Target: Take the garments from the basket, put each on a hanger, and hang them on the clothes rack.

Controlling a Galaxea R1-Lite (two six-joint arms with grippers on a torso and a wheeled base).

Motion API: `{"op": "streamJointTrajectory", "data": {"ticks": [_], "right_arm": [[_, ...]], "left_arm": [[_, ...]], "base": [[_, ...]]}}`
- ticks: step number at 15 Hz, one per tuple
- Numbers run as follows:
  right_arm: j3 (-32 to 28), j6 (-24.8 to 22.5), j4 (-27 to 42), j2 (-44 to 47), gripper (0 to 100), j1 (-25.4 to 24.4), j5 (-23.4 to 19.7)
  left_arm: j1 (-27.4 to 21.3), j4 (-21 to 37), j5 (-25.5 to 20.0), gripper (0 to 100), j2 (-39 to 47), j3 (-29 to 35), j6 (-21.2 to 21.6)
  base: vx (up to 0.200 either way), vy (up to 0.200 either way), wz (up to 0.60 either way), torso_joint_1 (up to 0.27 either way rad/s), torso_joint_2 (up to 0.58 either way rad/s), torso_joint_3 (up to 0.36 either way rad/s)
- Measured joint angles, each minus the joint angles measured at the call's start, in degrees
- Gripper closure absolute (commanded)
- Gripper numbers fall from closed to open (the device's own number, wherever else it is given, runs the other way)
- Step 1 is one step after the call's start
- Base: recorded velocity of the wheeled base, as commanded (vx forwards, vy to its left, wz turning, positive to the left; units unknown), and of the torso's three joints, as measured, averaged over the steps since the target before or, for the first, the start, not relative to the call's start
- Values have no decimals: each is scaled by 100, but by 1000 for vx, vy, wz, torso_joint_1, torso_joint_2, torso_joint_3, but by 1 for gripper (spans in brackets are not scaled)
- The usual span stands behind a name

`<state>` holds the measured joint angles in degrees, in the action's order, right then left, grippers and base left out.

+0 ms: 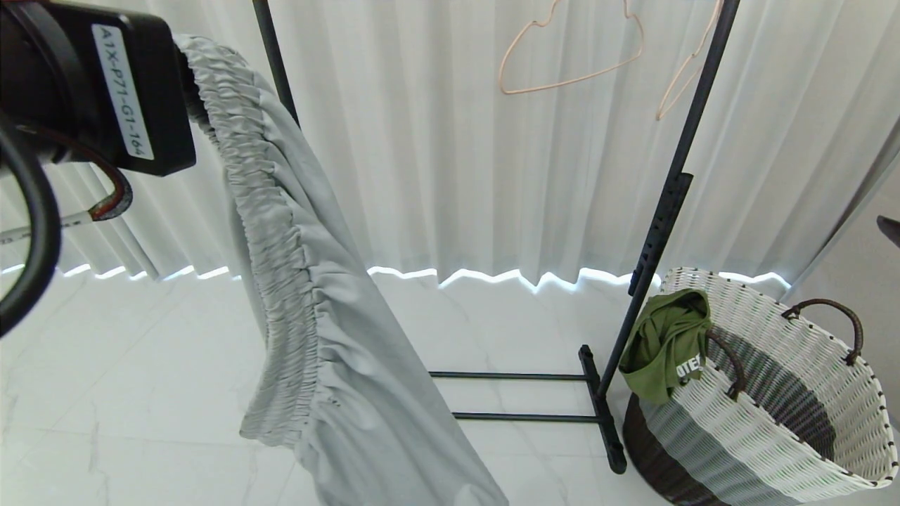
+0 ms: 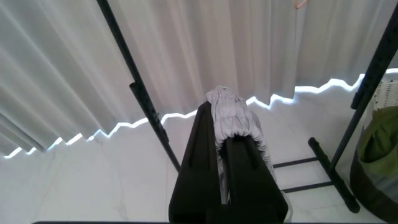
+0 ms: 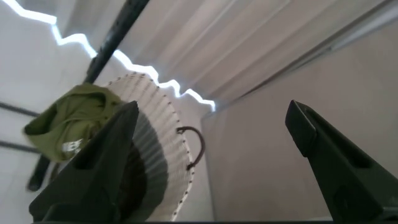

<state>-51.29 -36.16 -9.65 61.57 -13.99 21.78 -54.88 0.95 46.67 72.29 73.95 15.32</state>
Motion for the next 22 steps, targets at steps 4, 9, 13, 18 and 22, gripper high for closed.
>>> {"op": "streamJointTrajectory", "data": {"ticks": [4, 9, 13, 18, 22], "right_arm": [[383, 222, -228, -35, 0, 72, -93], [413, 446, -219, -46, 0, 77, -208], [407, 457, -228, -39, 0, 72, -211], [410, 455, -233, -39, 0, 74, -213], [410, 455, -238, -41, 0, 72, -213]], "left_arm": [[229, -2, -20, 100, -22, -118, 6], [304, 0, -35, 100, -333, -588, 266], [304, -33, -55, 100, -606, -851, 462], [304, -24, -55, 100, -722, -879, 482], [296, -27, -60, 100, -768, -881, 525]], "base": [[0, 0, 0, 4, -14, -8], [0, 0, 0, 91, -283, -255], [0, 0, 0, 179, -529, -288], [0, 0, 0, 198, -475, -287], [0, 0, 0, 206, -485, -278]]}}
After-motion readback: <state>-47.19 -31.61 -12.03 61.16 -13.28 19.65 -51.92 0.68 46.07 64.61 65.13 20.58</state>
